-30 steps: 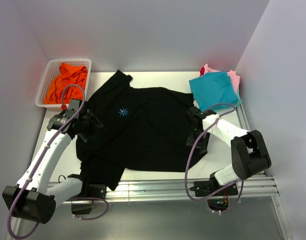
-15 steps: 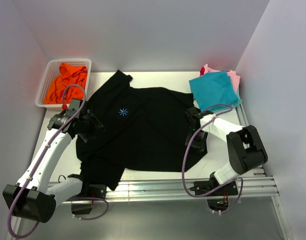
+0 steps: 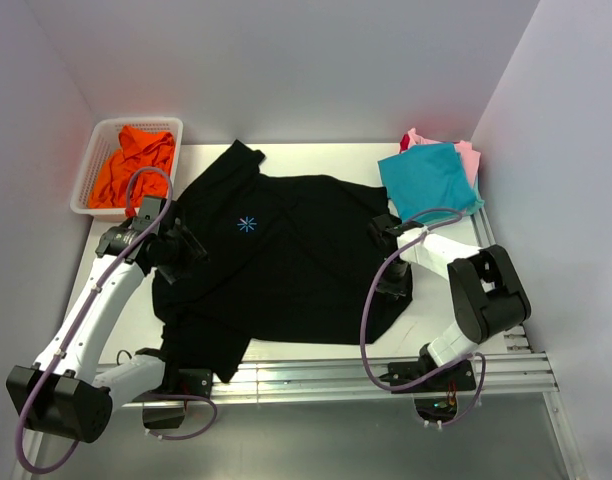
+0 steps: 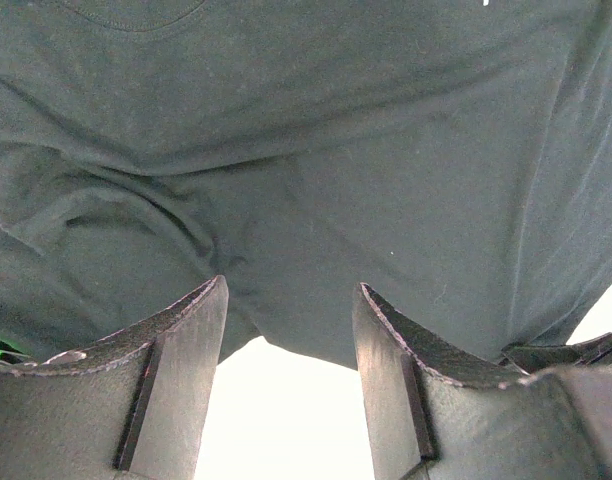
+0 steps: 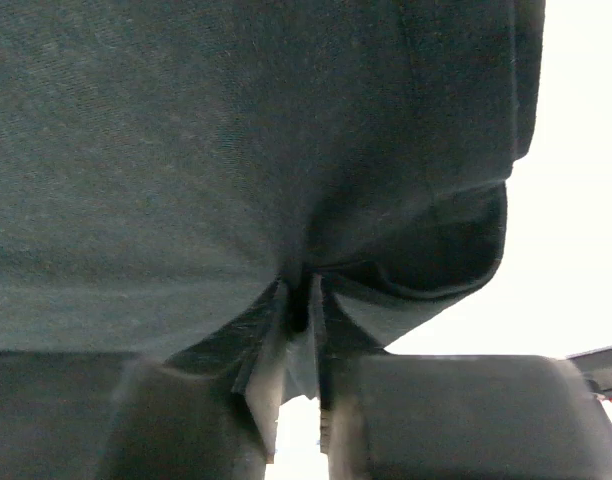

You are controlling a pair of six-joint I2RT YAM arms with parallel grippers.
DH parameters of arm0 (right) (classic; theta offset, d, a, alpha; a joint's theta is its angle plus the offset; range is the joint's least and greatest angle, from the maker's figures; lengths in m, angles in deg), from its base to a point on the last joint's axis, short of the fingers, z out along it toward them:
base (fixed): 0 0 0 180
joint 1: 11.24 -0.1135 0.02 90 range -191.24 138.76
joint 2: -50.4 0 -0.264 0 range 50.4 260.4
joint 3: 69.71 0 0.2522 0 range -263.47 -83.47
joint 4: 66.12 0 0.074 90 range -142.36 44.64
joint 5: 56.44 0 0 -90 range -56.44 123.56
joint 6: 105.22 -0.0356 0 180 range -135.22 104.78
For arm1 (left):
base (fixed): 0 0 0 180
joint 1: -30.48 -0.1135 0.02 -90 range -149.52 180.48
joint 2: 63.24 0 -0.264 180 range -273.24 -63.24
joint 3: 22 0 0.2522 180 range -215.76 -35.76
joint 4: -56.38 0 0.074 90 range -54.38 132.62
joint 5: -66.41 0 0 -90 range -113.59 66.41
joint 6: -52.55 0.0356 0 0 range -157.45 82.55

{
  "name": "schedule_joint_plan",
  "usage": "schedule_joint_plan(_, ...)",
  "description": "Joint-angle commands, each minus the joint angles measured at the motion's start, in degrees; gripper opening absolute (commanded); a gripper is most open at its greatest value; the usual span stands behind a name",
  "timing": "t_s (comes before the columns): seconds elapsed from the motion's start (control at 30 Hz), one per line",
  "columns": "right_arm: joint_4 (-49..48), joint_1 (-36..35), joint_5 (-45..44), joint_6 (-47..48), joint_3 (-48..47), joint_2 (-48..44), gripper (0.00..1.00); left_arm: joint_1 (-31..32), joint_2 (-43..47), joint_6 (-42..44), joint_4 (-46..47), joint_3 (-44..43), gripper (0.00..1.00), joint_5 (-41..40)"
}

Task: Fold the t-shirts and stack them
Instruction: Flatten out the tshirt

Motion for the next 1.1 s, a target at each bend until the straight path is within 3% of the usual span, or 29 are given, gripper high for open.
schedule_joint_plan(0.0,0.49,0.03,-3.02,-0.67,-0.60,-0.15,0.15,0.15,0.10,1.20,-0.30,-2.13,0.59,-0.55)
schedule_joint_plan(0.07,1.54,0.03,-3.54,-0.85,-0.68,-1.29,0.08,0.15,0.10,1.12,0.05,-1.52,0.59,-0.20)
schedule_joint_plan(0.2,3.82,0.03,-4.25,-1.02,-0.33,-3.92,0.03,0.15,0.27,1.11,0.75,-0.55,0.59,0.06)
schedule_joint_plan(0.33,6.54,0.03,-4.95,-1.11,0.02,-8.31,0.10,0.15,0.19,1.20,1.89,0.42,0.59,0.50)
schedule_joint_plan(0.57,9.10,0.12,-5.92,-1.38,0.54,-11.93,0.11,0.15,-0.43,1.47,3.56,1.39,0.58,1.47)
schedule_joint_plan(0.83,7.78,0.03,-4.16,-2.08,2.92,-13.25,0.29,0.15,-0.69,2.52,3.48,0.77,0.58,1.12)
schedule_joint_plan(1.07,7.08,-0.05,-3.81,-2.52,4.58,-13.95,0.17,0.06,0.19,3.14,3.13,1.56,0.58,0.94)
